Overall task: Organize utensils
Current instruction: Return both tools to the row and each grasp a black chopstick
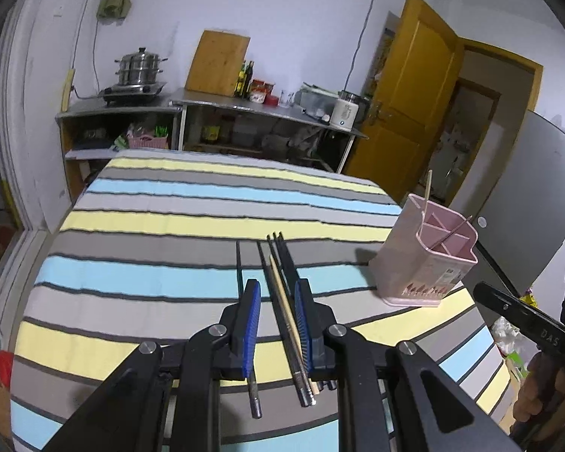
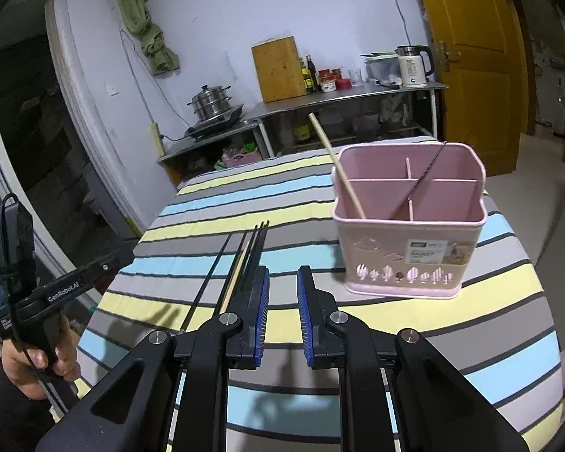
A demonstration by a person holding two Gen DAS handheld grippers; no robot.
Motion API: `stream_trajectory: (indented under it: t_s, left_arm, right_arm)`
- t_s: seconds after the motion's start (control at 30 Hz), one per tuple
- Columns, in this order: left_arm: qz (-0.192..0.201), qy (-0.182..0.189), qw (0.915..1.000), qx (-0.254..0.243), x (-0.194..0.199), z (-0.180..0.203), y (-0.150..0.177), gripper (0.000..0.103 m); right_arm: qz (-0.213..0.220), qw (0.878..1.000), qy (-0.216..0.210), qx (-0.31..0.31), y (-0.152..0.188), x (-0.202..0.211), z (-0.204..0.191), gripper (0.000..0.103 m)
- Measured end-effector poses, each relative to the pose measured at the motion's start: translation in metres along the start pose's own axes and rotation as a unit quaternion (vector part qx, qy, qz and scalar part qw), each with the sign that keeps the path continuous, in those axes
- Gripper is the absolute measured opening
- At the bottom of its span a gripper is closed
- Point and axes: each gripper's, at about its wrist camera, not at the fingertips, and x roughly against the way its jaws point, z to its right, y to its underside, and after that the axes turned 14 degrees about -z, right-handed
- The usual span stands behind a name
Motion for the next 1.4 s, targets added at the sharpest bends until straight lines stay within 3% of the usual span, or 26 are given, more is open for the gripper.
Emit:
stream_trajectory:
  t_s: [0.33, 0.63, 0.97, 1.13, 1.4]
  left_arm:
    - [-0.056, -0.015, 0.9983, 0.001, -0.054, -0.011, -0.003, 0.023]
    - [-0.099, -0.035, 0.9945, -0.006, -0.118, -0.024, -0.018, 0.023]
    - [-0.112, -0.046, 0.9926, -0.002, -0.157, -0.038, -0.032, 0.023]
    - [-0.098, -0.063, 0.9930, -0.020, -0.158, -0.036, -0.029, 0.023]
    - [-0.097, -0.076, 0.9923, -0.009, -0.156, -0.042, -0.030, 0.020]
  right_arm:
    - [-0.038, 0.999, 0.000, 0.021, 0.004, -0.033, -0.016, 0.015]
    - [-0.089, 0.996, 0.006, 0.029, -0.002, -0.093, -0.023, 0.015]
    - [-0.124, 0.992, 0.008, 0.035, -0.030, -0.162, -0.036, 0.015]
    - [-0.136, 0.990, 0.010, 0.029, -0.042, -0.187, -0.034, 0.015]
    - [-0.146, 0.989, 0.005, 0.029, -0.052, -0.209, -0.031, 0.015]
